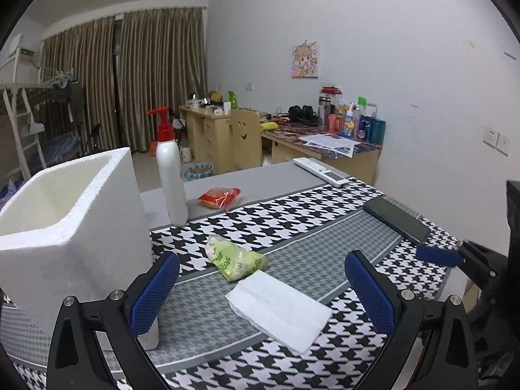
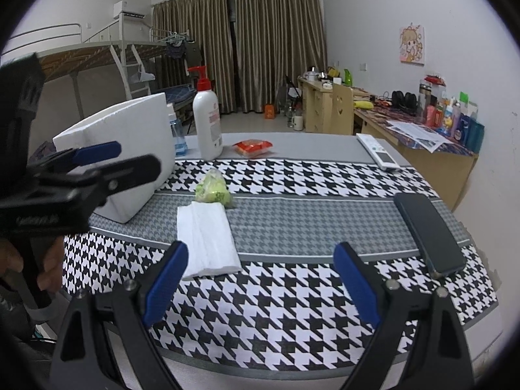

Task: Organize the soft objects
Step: 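Lower the left gripper around the green plastic bag and close it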

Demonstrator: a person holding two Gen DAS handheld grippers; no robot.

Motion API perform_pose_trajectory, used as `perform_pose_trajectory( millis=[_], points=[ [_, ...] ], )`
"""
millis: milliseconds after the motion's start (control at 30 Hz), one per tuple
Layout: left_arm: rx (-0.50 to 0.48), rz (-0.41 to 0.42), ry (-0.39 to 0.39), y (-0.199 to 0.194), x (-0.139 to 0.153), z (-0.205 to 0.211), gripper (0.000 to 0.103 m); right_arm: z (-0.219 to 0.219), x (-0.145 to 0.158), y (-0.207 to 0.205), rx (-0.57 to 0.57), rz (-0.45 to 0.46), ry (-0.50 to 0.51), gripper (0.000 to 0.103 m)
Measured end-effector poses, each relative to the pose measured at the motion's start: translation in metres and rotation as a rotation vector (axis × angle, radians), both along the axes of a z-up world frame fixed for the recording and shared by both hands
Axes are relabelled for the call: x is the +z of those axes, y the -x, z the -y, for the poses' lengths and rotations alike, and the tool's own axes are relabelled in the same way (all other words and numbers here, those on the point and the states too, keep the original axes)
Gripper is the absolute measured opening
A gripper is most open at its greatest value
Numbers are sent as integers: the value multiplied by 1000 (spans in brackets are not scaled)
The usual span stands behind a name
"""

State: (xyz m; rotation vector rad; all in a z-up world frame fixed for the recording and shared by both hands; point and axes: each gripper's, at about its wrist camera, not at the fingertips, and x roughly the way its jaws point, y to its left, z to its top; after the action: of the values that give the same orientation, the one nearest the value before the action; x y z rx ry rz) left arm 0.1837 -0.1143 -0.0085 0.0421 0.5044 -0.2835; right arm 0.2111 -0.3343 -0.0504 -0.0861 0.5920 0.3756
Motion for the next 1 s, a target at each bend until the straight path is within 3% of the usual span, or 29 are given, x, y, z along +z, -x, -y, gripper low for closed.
perform_pose_trajectory(
  millis=[433, 1000],
  points=[
    [75, -133, -17, -46, -23, 13, 100, 5, -14, -7, 26, -50, -17, 93],
    [128, -260, -39, -94, -61, 12, 83, -6, -21, -24, 98, -86, -27, 93]
  ],
)
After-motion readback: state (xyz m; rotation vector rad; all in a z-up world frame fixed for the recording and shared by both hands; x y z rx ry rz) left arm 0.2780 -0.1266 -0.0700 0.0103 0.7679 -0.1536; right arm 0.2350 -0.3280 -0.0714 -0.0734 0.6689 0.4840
